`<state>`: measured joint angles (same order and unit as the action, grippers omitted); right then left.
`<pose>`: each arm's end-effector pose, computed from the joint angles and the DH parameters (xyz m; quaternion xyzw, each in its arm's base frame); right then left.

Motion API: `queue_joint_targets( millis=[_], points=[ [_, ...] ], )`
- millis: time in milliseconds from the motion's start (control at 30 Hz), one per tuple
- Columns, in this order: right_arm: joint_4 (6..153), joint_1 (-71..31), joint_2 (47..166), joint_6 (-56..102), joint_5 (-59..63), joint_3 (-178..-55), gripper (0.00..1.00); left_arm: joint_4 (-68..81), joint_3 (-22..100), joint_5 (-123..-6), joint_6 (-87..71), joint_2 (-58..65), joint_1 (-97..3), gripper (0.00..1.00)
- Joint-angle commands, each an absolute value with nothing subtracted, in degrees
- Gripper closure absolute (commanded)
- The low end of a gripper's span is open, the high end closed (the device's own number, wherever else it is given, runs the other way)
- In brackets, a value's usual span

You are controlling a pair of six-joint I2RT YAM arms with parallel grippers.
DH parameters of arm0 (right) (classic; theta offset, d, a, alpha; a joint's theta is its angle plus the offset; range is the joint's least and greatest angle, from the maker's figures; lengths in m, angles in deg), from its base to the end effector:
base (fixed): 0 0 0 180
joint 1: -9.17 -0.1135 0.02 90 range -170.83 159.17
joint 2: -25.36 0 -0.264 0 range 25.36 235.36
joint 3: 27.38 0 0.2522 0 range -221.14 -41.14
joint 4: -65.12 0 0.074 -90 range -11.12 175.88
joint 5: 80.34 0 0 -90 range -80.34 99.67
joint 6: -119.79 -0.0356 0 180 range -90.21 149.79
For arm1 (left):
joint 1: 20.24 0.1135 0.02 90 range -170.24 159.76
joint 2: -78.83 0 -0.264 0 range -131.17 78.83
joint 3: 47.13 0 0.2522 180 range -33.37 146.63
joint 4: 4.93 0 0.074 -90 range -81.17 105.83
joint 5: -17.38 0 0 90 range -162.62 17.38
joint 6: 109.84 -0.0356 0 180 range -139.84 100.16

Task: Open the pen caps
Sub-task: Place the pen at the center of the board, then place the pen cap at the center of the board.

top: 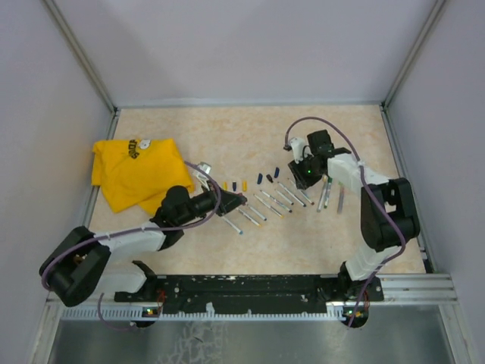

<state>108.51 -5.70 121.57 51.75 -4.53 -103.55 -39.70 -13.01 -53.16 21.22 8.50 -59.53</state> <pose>0.3206 0.0942 0.1925 -0.3320 0.9074 0.1059 0.2350 0.1799 -0.1625 0.2104 0.1071 0.7074 -0.5364 0.4477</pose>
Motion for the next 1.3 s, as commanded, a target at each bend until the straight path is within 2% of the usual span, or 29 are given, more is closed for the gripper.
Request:
queue_joint_targets(
  millis=[0, 600, 1267],
  points=[
    [106.8, -5.8, 116.8, 52.0, -5.9, -105.3, 0.66, -44.0, -9.1, -56.1, 19.8, 3.4, -62.7, 1.00],
    [105.4, -3.5, 113.3, 51.6, -7.9, -104.6, 0.66, -45.0, 4.6, -58.1, 19.6, -16.9, -69.6, 1.00],
    [105.2, -3.0, 113.0, 51.3, -7.8, -104.5, 0.66, -42.4, 7.5, -59.4, 18.1, -19.5, -71.2, 1.00]
  ],
)
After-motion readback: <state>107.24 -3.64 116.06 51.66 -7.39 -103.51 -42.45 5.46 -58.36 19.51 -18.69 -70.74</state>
